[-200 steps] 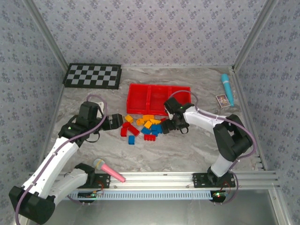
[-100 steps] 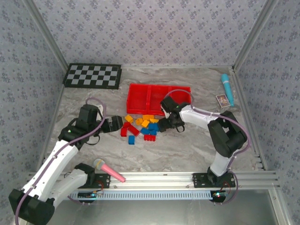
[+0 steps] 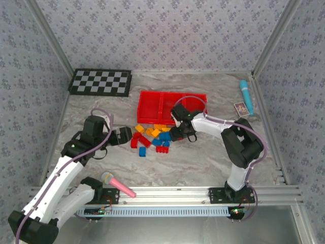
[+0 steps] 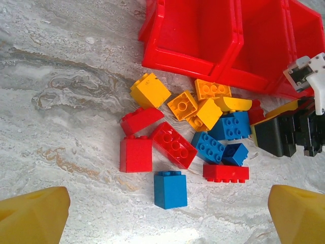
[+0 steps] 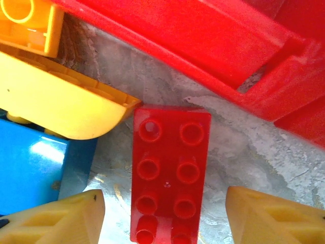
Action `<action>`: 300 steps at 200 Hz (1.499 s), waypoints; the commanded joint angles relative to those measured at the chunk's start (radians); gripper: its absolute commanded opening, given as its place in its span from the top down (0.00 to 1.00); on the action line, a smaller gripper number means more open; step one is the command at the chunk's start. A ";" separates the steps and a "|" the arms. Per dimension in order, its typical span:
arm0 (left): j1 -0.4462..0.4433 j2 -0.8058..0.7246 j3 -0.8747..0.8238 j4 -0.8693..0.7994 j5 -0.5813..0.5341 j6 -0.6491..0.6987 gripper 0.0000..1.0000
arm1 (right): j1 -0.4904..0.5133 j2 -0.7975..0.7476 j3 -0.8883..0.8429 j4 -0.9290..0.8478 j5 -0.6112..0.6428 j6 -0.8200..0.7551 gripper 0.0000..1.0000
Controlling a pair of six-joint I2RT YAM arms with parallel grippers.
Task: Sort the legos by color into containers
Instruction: Pick up the lego from the center of the table.
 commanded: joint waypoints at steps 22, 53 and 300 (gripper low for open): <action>-0.004 -0.066 0.023 -0.070 -0.045 0.001 0.00 | 0.037 0.042 -0.018 -0.007 0.094 0.044 0.43; -0.004 -0.097 0.023 -0.097 -0.054 0.004 0.00 | 0.066 0.044 -0.034 -0.012 0.133 0.068 0.45; -0.004 0.047 0.048 0.060 -0.049 0.036 0.00 | -0.005 0.022 -0.071 0.032 0.102 0.015 0.59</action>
